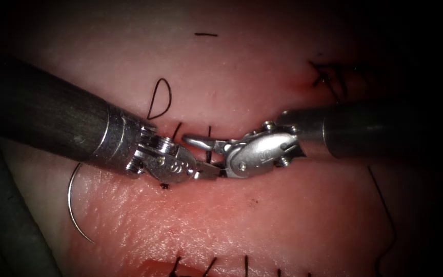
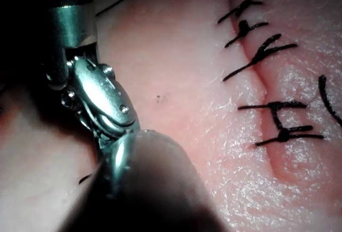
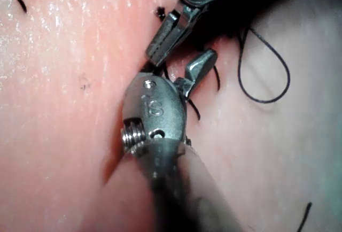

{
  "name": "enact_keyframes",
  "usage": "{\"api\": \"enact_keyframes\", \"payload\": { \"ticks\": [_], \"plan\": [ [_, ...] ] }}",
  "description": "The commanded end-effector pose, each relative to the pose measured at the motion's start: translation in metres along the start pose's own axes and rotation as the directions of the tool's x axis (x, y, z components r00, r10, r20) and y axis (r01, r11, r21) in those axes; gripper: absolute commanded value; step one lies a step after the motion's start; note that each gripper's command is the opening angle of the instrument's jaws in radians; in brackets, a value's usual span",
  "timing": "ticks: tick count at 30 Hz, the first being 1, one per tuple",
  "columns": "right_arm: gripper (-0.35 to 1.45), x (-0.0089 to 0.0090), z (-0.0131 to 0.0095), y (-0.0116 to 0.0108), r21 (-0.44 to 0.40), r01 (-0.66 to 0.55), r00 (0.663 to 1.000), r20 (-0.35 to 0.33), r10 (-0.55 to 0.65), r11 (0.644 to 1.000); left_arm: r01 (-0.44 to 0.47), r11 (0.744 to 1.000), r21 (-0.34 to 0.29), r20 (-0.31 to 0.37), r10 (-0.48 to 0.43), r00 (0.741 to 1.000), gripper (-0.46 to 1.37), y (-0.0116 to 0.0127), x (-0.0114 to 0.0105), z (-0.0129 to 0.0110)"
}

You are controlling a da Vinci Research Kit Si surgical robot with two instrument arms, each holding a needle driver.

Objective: Wound Closure
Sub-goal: Cut the suture with the right gripper

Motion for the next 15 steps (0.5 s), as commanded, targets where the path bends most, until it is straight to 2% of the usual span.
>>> {"api": "enact_keyframes", "payload": {
  "ticks": [1,15],
  "plan": [
    [1.27,-0.0001,-0.0001,0.0000,0.006,0.001,1.000,0.000,-0.001,1.000,-0.003,1.000,-0.005,0.000,0.003,1.000,-0.35,0.0000,0.0000,0.0000],
    [1.27,-0.0002,0.0005,-0.0008,0.011,0.007,1.000,-0.003,-0.007,1.000,-0.006,1.000,-0.005,-0.004,0.006,1.000,-0.35,0.0002,0.0004,-0.0004]
  ]
}}
